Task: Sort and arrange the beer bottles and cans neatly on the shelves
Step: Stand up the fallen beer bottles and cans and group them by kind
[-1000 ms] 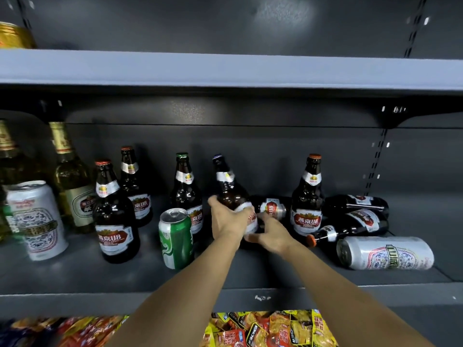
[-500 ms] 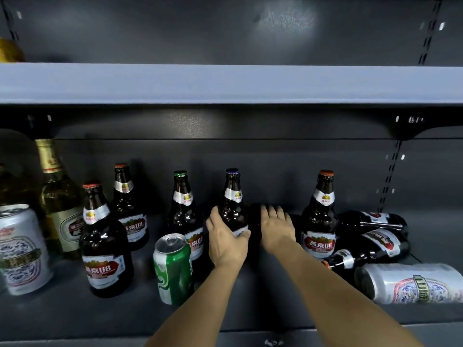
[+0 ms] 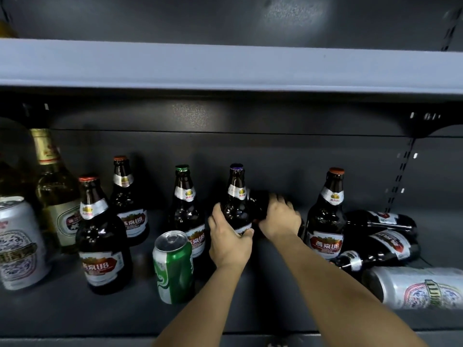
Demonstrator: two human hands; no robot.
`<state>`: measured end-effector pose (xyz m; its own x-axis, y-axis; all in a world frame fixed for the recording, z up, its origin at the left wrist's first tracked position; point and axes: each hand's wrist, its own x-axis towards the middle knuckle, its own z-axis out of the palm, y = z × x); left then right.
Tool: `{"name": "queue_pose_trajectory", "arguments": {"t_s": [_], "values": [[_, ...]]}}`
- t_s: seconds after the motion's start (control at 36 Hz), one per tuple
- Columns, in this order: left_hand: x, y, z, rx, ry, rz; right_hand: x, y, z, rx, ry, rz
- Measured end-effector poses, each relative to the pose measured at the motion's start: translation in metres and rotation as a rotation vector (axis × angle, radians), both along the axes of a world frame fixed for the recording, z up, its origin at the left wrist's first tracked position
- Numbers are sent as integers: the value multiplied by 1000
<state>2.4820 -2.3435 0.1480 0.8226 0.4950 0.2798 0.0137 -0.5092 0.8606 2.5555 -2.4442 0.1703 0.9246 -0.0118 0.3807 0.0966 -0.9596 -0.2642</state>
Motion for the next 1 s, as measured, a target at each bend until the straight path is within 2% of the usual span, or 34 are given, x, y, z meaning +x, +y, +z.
{"name": "queue_pose_trajectory", "arguments": {"t_s": [0.17, 0.25, 0.36, 0.5, 0.58, 0.69, 0.81, 0.89, 1.0], "values": [[0, 0, 2, 16, 23, 2, -1, 3, 16, 561, 78, -18], [1, 0, 1, 13, 25, 2, 1, 5, 9, 686, 92, 11], [3, 2, 2, 18, 34, -12, 4, 7, -1, 719, 94, 31], [5, 3, 2, 13, 34, -31, 10, 4, -5, 702, 132, 57], [4, 2, 2, 11, 31, -48, 3, 5, -6, 575, 107, 25], [4, 2, 2, 1, 7, -67, -31, 2, -10, 295, -209, 57], [1, 1, -5, -19, -1, -49, -60, -15, -17, 158, -531, 204], [-6, -9, -9, -109, -24, 0, -79, -39, -12, 106, -621, 194], [-29, -42, -7, -196, -118, 166, -97, -85, -2, 100, -697, 113]]}}
